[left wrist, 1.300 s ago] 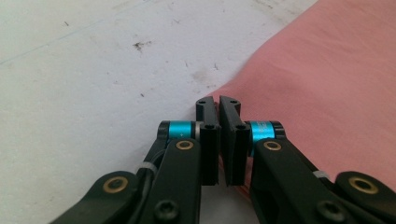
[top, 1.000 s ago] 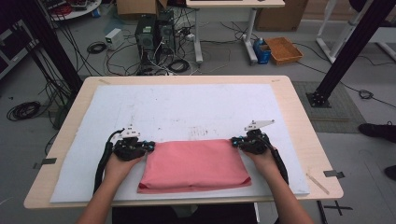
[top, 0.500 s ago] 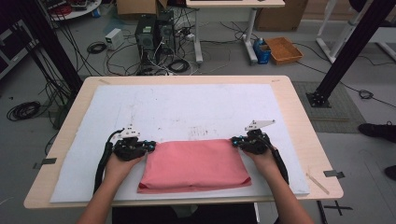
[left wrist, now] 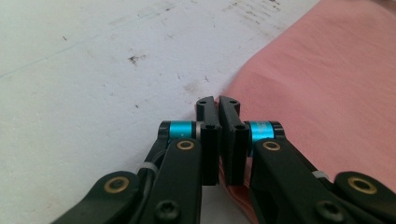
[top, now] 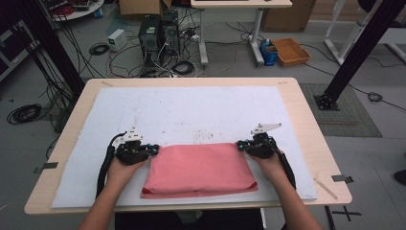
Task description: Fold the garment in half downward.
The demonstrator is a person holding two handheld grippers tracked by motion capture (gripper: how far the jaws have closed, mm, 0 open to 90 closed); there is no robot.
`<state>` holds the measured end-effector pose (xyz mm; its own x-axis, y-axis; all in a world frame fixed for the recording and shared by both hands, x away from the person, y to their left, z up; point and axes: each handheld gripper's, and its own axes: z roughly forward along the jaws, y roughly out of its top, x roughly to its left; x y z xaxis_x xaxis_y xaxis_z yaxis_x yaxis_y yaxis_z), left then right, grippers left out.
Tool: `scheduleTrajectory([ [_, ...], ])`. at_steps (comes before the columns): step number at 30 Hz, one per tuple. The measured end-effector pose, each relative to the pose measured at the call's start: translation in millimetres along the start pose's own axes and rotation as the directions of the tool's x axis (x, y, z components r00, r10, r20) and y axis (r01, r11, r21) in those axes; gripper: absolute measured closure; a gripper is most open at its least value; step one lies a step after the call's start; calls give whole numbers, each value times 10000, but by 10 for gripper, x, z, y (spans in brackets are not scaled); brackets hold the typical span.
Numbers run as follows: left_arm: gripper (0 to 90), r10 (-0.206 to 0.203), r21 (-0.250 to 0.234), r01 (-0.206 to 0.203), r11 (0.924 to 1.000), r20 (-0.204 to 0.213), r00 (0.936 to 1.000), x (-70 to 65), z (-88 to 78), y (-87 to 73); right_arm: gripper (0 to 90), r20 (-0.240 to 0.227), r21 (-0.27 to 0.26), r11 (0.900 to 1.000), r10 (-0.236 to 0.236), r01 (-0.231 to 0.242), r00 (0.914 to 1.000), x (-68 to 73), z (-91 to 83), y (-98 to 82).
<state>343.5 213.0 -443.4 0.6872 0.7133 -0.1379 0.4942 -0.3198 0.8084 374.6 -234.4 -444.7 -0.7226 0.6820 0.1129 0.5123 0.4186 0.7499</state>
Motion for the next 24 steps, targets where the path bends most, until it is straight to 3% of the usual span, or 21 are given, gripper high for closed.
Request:
scheduleTrajectory([
  [13,868,-181,-70,180,9998,-79,9998,-1,36,22,862,58,-32,10000,1,-1,10000,-20,-33,12],
  [24,868,-802,-439,792,9959,-205,9966,81,141,70,865,198,-132,9993,358,-355,9992,-224,-87,34],
])
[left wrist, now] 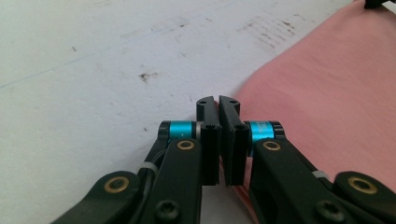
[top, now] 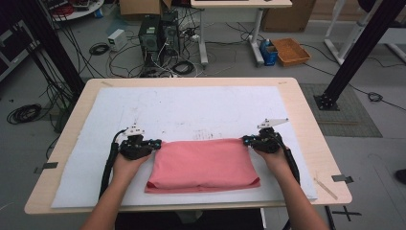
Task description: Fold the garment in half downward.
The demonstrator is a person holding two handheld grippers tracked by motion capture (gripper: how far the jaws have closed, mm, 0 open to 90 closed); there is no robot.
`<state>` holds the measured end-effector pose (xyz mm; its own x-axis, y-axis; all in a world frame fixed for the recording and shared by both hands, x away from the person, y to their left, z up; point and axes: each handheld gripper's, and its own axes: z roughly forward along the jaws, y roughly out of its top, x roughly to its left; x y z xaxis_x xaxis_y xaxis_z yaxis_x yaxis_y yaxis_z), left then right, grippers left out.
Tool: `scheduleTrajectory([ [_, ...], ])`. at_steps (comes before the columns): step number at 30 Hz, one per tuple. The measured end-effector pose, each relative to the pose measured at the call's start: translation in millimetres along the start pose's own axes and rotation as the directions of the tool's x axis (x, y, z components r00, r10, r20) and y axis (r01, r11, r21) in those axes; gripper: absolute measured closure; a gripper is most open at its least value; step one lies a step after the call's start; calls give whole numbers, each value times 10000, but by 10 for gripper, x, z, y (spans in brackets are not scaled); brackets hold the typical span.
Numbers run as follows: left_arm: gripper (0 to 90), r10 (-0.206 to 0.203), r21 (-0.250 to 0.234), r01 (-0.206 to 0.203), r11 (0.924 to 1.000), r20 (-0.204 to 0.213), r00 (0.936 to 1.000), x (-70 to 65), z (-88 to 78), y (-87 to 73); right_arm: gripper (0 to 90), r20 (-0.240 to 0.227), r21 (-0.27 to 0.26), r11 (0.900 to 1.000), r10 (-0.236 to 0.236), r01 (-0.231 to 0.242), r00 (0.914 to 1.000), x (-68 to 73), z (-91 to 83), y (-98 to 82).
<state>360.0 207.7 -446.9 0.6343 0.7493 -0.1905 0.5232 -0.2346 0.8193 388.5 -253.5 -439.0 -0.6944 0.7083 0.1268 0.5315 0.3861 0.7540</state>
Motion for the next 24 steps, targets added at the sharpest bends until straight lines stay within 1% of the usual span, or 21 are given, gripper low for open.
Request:
scheduleTrajectory([
  [3,868,-61,30,62,10000,-49,10000,16,30,8,865,52,69,10000,48,-48,10000,-34,6,11],
  [7,868,46,-8,-46,10000,-155,9999,-1,74,72,865,198,122,9999,-103,100,9998,-66,-22,66],
  [11,868,17,-101,-19,9999,-200,9998,-12,120,123,878,321,100,9999,-23,20,9995,-125,-49,84],
  [13,868,15,-42,-16,10000,-188,9998,-5,135,137,878,337,98,9999,51,-54,9994,-149,-53,81],
  [16,868,5,-63,-6,10000,-246,9997,8,156,144,880,310,148,9998,110,-114,9995,-156,-35,78],
  [20,868,-61,-12,61,10000,-286,9996,42,161,139,883,363,165,9998,55,-61,9993,-164,-12,79],
  [24,868,-90,10,91,10000,-286,9996,50,173,137,883,461,52,9999,153,-155,9988,-196,-24,78],
])
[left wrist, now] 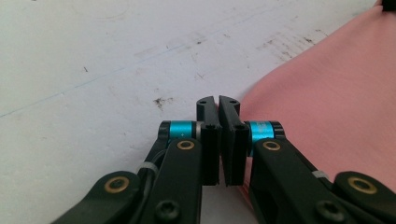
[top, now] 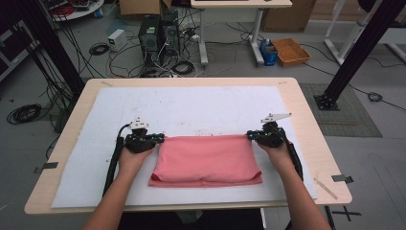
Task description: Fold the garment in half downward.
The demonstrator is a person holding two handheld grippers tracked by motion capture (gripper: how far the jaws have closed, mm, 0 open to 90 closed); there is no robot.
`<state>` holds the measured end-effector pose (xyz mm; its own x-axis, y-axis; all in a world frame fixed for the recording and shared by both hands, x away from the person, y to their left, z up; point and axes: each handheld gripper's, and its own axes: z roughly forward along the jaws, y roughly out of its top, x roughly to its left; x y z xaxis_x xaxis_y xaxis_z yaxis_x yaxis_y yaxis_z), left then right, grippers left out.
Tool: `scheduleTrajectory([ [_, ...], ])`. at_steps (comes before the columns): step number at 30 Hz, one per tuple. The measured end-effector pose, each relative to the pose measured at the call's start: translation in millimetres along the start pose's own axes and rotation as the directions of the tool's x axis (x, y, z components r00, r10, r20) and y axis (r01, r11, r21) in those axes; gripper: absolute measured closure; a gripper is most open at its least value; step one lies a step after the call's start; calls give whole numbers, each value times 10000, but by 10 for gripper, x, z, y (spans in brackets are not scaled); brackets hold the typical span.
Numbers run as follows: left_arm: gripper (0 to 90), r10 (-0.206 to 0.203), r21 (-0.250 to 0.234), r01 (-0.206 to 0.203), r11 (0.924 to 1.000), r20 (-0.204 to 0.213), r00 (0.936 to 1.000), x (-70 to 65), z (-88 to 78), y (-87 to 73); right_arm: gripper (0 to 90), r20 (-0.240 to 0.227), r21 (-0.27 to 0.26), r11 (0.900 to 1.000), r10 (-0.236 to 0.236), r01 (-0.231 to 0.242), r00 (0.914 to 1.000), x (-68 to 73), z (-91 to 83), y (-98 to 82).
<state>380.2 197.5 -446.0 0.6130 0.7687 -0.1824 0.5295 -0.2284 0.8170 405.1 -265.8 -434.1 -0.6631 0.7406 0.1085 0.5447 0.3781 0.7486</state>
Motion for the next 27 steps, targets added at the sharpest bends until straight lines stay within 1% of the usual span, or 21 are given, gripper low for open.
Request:
scheduleTrajectory([
  [1,868,57,11,-57,10000,-12,10000,6,3,2,883,55,-9,10000,90,-90,9999,-3,-5,0],
  [2,868,-12,-34,12,10000,-16,10000,2,9,0,883,76,-40,9999,104,-103,9999,-16,-7,3],
  [4,868,-15,-36,15,10000,-14,10000,7,16,1,883,114,-76,9998,182,-181,9998,-29,-7,2],
  [11,868,-127,-61,127,9999,-10,9999,30,36,-1,882,145,-28,9998,203,-202,9997,-57,16,-5],
  [13,864,-59,-76,59,10000,-54,10000,28,38,-1,878,138,-48,9998,185,-185,9997,-47,16,-5],
  [15,798,83,-56,-85,9999,-291,9995,18,28,2,794,292,-145,9998,146,-141,9995,-22,4,0],
  [16,751,109,-76,-113,9999,-414,9991,18,13,5,711,391,-205,9997,114,-106,9992,-11,-9,5],
  [17,674,34,-110,-39,9999,-452,9990,17,-2,8,612,482,-360,9991,238,-221,9986,-6,-26,6],
  [18,610,3,-103,-8,9999,-461,9989,16,-37,13,566,453,-454,9983,394,-373,9982,-7,-43,5],
  [19,564,-13,-121,8,9999,-422,9991,12,-52,11,541,342,-539,9972,535,-516,9980,-2,-74,1],
  [20,503,9,-112,-13,9999,-409,9992,2,-101,12,499,318,-594,9969,526,-507,9981,4,-87,-2],
  [21,448,4,-57,-6,10000,-374,9993,-9,-137,12,443,373,-790,9958,498,-468,9981,25,-116,-18],
  [22,412,8,-53,-9,10000,-279,9996,-27,-169,10,404,385,-854,9949,563,-529,9977,36,-131,-29],
  [23,392,72,-146,-74,9999,-132,9999,-46,-203,3,387,319,-931,9938,639,-607,9974,46,-142,-40],
  [24,383,72,-230,-73,9997,-45,10000,-68,-239,-8,372,279,-993,9934,606,-575,9978,57,-149,-51],
  [25,375,108,-266,-107,9996,58,9999,-89,-270,-19,351,282,-1026,9933,559,-527,9980,72,-155,-57],
  [27,324,66,-255,-60,9997,257,9996,-135,-320,-40,297,160,-1058,9929,561,-541,9983,101,-165,-57],
])
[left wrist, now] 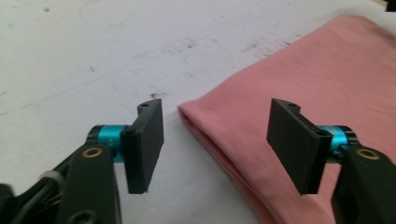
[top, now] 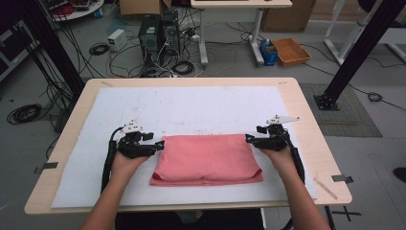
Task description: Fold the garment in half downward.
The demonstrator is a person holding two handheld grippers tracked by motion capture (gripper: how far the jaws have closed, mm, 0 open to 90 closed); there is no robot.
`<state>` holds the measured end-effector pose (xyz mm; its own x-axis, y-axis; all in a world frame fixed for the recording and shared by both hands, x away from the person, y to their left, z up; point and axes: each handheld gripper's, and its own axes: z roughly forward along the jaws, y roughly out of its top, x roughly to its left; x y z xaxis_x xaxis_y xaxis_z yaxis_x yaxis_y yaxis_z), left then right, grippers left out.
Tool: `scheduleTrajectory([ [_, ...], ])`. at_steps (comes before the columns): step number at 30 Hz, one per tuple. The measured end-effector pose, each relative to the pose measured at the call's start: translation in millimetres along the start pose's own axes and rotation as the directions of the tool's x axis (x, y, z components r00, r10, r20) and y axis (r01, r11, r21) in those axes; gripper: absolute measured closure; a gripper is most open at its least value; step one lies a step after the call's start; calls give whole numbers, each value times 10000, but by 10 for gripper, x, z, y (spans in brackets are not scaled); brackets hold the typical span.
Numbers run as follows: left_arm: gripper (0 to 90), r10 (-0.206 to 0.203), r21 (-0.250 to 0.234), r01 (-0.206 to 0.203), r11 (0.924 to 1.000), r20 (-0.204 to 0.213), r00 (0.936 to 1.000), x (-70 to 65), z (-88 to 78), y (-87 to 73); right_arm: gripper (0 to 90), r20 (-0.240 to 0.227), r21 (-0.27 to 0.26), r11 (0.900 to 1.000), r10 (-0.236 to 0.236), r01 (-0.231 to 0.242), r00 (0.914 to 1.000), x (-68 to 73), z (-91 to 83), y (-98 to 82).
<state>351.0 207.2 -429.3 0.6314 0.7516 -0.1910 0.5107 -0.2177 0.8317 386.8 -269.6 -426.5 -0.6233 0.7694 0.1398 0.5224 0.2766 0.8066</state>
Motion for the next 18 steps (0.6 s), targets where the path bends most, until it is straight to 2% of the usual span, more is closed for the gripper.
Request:
scheduleTrajectory([
  [3,258,-224,-171,228,9996,186,9996,-47,-101,-31,262,-79,-236,9996,-162,161,9998,45,-40,19],
  [10,227,-196,-229,206,9995,421,9989,-104,-275,-132,215,-244,-902,9955,-312,289,9992,128,-157,72],
  [18,203,-78,-37,79,10000,466,9989,-169,-351,-272,210,-348,-958,9949,-365,330,9987,131,-176,67],
])
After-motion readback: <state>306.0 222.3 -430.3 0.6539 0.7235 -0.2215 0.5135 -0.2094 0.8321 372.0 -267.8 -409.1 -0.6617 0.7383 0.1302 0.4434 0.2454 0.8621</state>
